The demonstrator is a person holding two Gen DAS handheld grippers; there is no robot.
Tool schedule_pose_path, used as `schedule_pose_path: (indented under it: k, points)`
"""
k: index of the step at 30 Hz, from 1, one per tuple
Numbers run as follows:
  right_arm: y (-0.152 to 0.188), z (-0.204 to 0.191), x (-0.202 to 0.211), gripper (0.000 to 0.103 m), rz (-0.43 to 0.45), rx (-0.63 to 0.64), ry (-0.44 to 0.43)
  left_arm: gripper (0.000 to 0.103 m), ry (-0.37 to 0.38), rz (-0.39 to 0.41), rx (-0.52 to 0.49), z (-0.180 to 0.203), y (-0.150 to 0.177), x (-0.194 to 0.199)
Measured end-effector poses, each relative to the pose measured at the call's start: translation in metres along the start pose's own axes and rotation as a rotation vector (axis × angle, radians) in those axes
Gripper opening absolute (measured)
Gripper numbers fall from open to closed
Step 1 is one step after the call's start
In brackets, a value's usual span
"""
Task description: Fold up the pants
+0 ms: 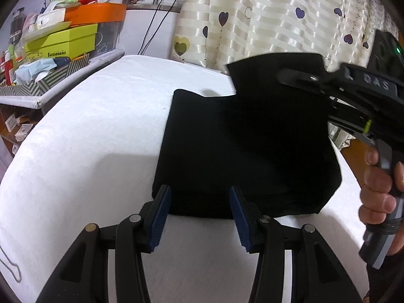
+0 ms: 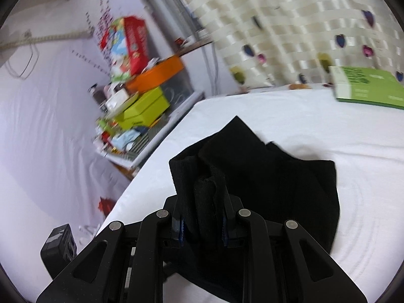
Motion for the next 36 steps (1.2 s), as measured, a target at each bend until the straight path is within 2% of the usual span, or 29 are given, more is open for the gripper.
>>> schedule_pose_path:
  k: [3,7,10,12,14,19,21,22,23,24,27,29,31,33,36]
  points:
    - [0.007,-0.017,-0.018,0.021,-0.037,0.063,-0.001,0.05,0.003,0.0,0.013,-0.004,0.001,0.002]
    - [0.035,-0.021,-0.048,0.023,-0.15,0.101,-0.009,0.05,-0.014,0.007,0.028,-0.011,0.003,0.009]
    - [0.055,-0.024,-0.062,0.033,-0.223,0.136,-0.004,0.05,-0.019,0.018,0.039,-0.018,0.006,0.019]
    - [0.06,-0.029,-0.058,0.045,-0.208,0.148,-0.021,0.05,-0.028,0.03,0.042,-0.023,0.006,0.027]
    - [0.062,-0.035,-0.048,0.05,-0.204,0.153,-0.068,0.05,-0.035,0.046,0.048,-0.029,0.005,0.036]
    - [0.066,-0.045,-0.018,0.05,-0.169,0.131,-0.189,0.05,-0.053,0.096,0.064,-0.04,-0.004,0.056]
    - [0.065,-0.041,-0.006,0.05,-0.125,0.123,-0.178,0.05,-0.054,0.113,0.061,-0.041,-0.01,0.06]
    - [0.064,-0.033,0.002,0.05,-0.095,0.123,-0.141,0.05,-0.053,0.12,0.058,-0.039,-0.013,0.062]
    - [0.064,-0.027,0.009,0.045,-0.071,0.123,-0.113,0.05,-0.048,0.125,0.054,-0.037,-0.017,0.062]
    - [0.065,-0.017,0.016,0.033,-0.05,0.125,-0.066,0.05,-0.044,0.127,0.049,-0.035,-0.02,0.062]
    - [0.069,0.009,0.026,0.016,-0.031,0.111,0.046,0.05,-0.016,0.136,0.008,-0.018,-0.03,0.058]
    - [0.075,0.028,0.029,0.013,-0.029,0.087,0.109,0.05,0.011,0.135,-0.028,-0.003,-0.036,0.051]
    - [0.083,0.043,0.022,0.013,-0.069,0.053,0.149,0.05,0.028,0.124,-0.059,0.011,-0.039,0.041]
    - [0.092,0.05,0.012,0.013,-0.115,0.033,0.143,0.05,0.05,0.103,-0.091,0.024,-0.039,0.026]
    - [0.09,0.045,0.014,0.013,-0.113,0.048,0.118,0.05,0.042,0.061,-0.116,0.03,-0.034,0.007]
Point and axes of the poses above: each gripper's, at about its wrist camera, not at the fingertips, and x roughly against the way its jaws point, z to its right, y to its underside, the point moved 7 cm from there along -x, roughly the way its jaws point, and after that the axes turned 4 degrees about y, right-handed, at the moved point
